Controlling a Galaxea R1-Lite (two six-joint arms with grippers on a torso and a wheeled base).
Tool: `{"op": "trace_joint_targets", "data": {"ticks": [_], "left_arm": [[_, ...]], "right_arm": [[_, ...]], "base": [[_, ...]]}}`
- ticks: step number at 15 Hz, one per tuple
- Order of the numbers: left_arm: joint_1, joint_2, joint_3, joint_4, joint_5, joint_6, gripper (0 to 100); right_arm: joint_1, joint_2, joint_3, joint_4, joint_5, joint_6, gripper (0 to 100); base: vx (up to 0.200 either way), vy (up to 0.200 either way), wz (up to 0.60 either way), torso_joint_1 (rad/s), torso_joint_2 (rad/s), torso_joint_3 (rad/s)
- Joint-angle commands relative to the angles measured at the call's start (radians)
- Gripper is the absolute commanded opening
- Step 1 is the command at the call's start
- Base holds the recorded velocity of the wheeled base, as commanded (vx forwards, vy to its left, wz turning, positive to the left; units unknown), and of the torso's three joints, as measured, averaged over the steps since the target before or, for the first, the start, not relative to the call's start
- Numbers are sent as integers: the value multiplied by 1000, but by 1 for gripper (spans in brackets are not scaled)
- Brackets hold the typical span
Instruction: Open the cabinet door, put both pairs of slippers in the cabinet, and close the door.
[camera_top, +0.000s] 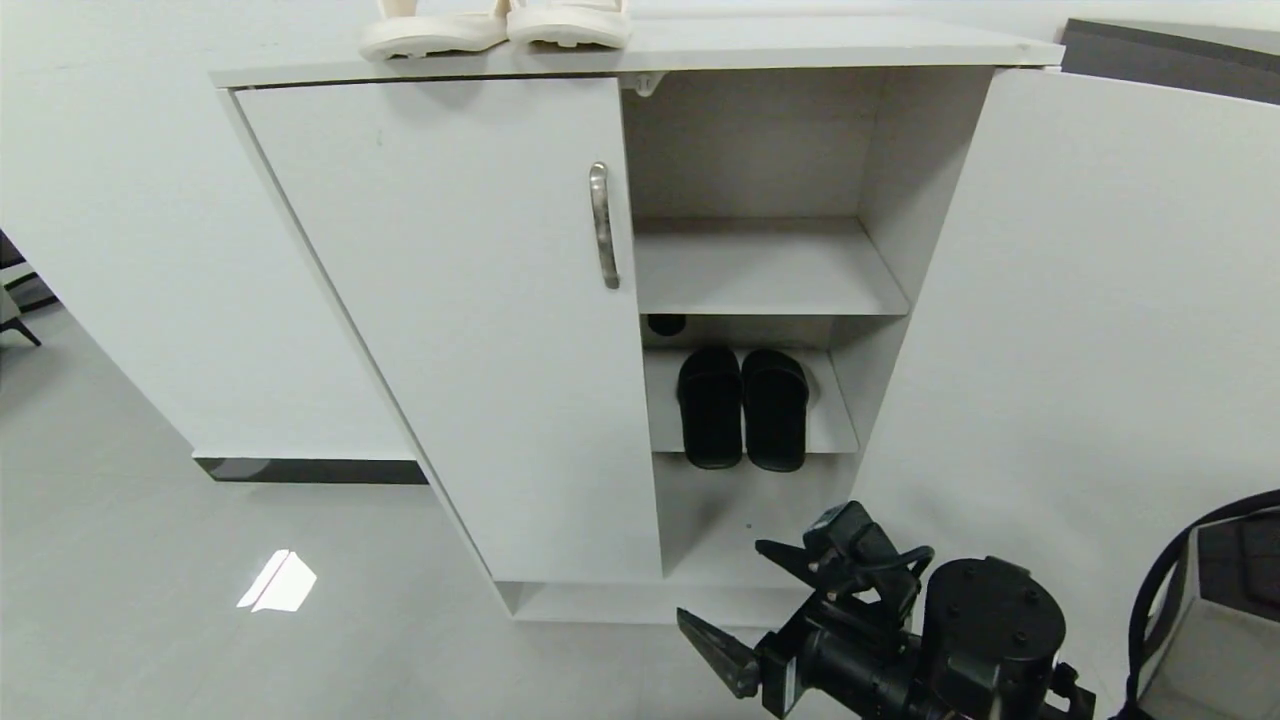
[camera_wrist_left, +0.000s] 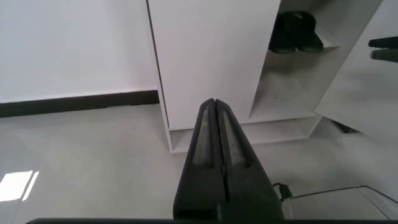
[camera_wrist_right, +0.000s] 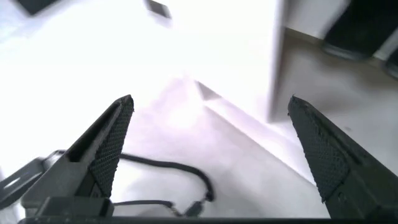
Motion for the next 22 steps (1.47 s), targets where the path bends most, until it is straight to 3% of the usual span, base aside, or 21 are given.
{"op": "trace_joint_targets", "data": {"ticks": [1, 8, 22], "left_arm": [[0, 1, 0, 0, 1, 0, 0], [0, 1, 0, 0, 1, 0, 0], [0, 1, 0, 0, 5, -1, 0]], "right_arm": [[3, -35, 10, 3, 0, 0, 100], [4, -30, 9, 6, 0, 8, 100], [15, -12, 30, 9, 0, 16, 100]], "base": [[0, 0, 0, 0, 0, 0], [0, 0, 0, 2, 0, 16], [0, 0, 0, 3, 2, 177]]}}
